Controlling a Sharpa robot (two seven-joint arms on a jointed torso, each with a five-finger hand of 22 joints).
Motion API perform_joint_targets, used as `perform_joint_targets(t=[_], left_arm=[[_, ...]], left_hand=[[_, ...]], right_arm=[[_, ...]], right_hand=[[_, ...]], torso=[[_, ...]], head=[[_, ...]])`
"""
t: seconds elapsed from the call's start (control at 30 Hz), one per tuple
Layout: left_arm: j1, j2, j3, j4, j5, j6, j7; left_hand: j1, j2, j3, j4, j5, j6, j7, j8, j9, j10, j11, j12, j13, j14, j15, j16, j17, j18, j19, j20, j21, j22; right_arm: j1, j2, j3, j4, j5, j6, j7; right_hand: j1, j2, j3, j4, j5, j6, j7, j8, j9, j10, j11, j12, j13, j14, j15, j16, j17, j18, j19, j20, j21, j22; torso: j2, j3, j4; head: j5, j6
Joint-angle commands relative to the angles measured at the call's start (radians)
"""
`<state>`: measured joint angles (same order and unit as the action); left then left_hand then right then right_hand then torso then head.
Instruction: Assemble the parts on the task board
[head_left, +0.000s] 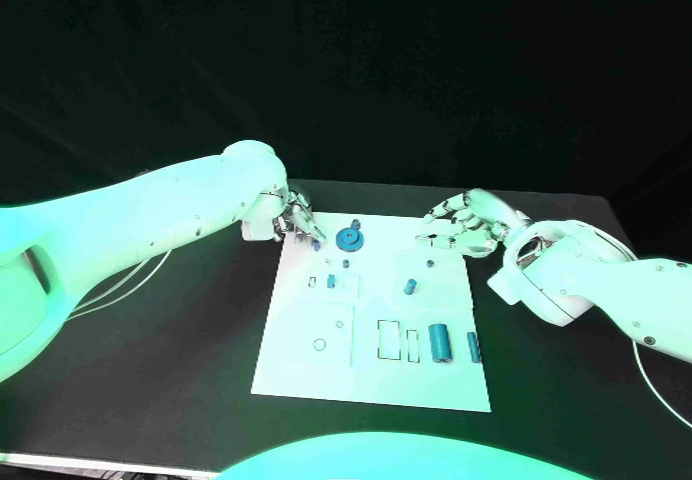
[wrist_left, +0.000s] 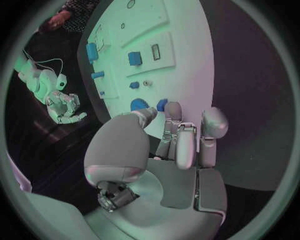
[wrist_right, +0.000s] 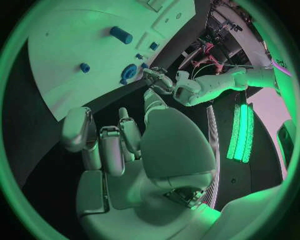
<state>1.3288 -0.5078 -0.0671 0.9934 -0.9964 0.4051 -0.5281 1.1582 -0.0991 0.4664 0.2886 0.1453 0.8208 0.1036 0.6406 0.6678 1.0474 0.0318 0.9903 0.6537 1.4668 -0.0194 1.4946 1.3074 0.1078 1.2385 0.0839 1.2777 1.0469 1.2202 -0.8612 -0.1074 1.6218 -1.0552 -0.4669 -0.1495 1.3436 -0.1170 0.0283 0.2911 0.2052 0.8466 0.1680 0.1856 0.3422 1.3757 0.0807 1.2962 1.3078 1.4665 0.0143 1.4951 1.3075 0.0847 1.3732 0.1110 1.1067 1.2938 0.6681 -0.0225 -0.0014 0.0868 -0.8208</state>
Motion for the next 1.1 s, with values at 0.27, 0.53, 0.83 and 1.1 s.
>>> perform_joint_targets(t=[0.27, 0.53, 0.83, 1.1], left_arm=[[0.0, 0.003, 0.0, -0.003, 0.008, 0.042, -0.002], [0.0, 0.003, 0.0, -0.003, 0.006, 0.053, -0.003], [0.0, 0.003, 0.0, -0.002, 0.006, 0.03, -0.003], [-0.001, 0.006, 0.0, -0.005, 0.015, 0.015, -0.001]], left_hand=[[-0.036, -0.008, -0.015, 0.005, -0.005, 0.004, 0.0, 0.006, -0.001, 0.012, 0.0, 0.006, 0.001, 0.051, -0.007, 0.007, 0.154, 0.004, 0.005, 0.0, 0.005, 0.002], [-0.06, -0.014, -0.03, 0.005, -0.005, 0.006, 0.0, 0.005, -0.002, 0.015, 0.0, 0.009, 0.002, 0.052, -0.007, 0.009, 0.155, 0.003, 0.007, 0.001, 0.007, 0.006], [0.035, 0.023, 0.031, -0.016, 0.0, 0.004, -0.01, 0.011, 0.001, 0.019, -0.009, 0.012, 0.003, 0.054, -0.014, 0.013, 0.159, 0.003, 0.009, -0.005, 0.01, 0.012], [0.084, 0.029, 0.084, -0.03, 0.0, 0.0, -0.012, 0.019, 0.006, 0.025, -0.011, 0.014, 0.004, 0.056, -0.016, 0.016, 0.163, 0.001, 0.013, -0.007, 0.013, 0.018]], right_arm=[[-0.001, 0.0, 0.0, 0.0, -0.001, -0.001, 0.009], [-0.001, 0.001, 0.0, 0.0, -0.001, -0.001, 0.009], [-0.001, 0.001, 0.0, 0.0, -0.001, 0.0, 0.009], [-0.001, 0.001, 0.0, 0.0, -0.001, 0.001, 0.009]], right_hand=[[0.001, 0.008, 0.006, 0.001, 0.0, -0.002, 0.0, 0.004, -0.001, -0.008, 0.001, -0.003, 0.004, 0.066, -0.008, -0.004, 0.123, 0.013, -0.008, -0.001, -0.003, -0.002], [0.001, 0.008, 0.006, 0.001, 0.0, -0.002, 0.0, 0.004, -0.001, -0.008, 0.001, -0.003, 0.004, 0.066, -0.008, -0.004, 0.123, 0.013, -0.008, -0.001, -0.003, -0.002], [0.001, 0.008, 0.006, 0.001, 0.0, -0.002, 0.0, 0.004, -0.001, -0.008, 0.001, -0.003, 0.004, 0.066, -0.008, -0.004, 0.123, 0.013, -0.008, -0.001, -0.003, -0.002], [0.001, 0.008, 0.006, 0.001, 0.0, -0.002, 0.0, 0.004, -0.001, -0.008, 0.001, -0.003, 0.004, 0.066, -0.008, -0.004, 0.123, 0.013, -0.008, -0.001, -0.003, -0.002]], torso=[[0.0, 0.0002, 0.0002], [0.0, 0.0004, -0.0002], [0.0, 0.0003, -0.0003], [0.0, -0.0003, 0.0]], head=[[0.0, -0.001], [-0.001, -0.002], [-0.001, -0.003], [-0.002, -0.005]])
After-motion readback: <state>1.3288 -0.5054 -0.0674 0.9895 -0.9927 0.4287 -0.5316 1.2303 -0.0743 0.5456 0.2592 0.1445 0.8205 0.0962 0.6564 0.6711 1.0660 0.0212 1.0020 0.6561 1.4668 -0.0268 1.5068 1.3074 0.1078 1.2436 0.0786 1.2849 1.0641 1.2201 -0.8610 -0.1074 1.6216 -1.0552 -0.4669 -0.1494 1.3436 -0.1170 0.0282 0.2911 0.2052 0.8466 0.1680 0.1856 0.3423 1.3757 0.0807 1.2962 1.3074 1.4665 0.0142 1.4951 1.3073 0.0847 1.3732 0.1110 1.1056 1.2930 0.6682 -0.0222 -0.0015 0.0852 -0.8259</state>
